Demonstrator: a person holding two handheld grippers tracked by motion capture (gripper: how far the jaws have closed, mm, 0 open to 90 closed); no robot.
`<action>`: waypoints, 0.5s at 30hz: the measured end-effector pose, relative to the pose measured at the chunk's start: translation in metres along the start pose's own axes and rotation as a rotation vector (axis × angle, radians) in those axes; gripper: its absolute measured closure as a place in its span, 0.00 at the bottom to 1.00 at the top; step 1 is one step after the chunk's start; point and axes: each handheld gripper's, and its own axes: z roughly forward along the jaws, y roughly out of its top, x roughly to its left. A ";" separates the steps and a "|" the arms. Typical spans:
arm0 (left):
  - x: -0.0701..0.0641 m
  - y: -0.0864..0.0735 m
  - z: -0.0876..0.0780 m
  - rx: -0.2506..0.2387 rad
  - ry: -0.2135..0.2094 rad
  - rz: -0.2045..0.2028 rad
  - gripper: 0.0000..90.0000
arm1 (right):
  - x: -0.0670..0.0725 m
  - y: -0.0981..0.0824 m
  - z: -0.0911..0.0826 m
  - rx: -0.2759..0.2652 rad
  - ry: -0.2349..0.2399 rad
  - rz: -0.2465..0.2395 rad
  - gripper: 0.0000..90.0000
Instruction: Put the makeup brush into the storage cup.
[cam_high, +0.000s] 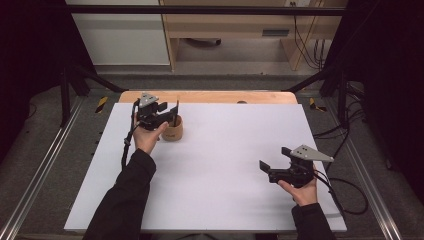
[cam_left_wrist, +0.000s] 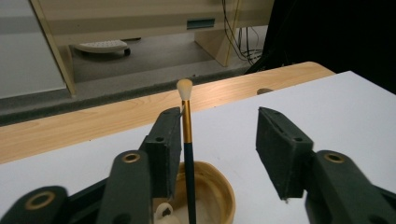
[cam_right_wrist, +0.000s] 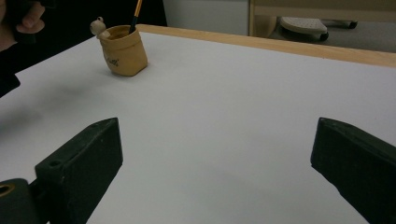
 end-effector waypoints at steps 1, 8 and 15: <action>0.000 0.000 -0.003 -0.005 -0.006 -0.001 0.51 | 0.000 0.000 0.000 -0.002 0.000 0.001 0.03; -0.003 0.000 -0.027 -0.030 -0.048 0.011 0.42 | 0.000 0.000 0.000 -0.004 0.001 -0.005 0.03; -0.006 -0.006 -0.050 -0.048 -0.070 0.029 0.35 | -0.001 0.001 -0.002 -0.010 0.001 -0.010 0.03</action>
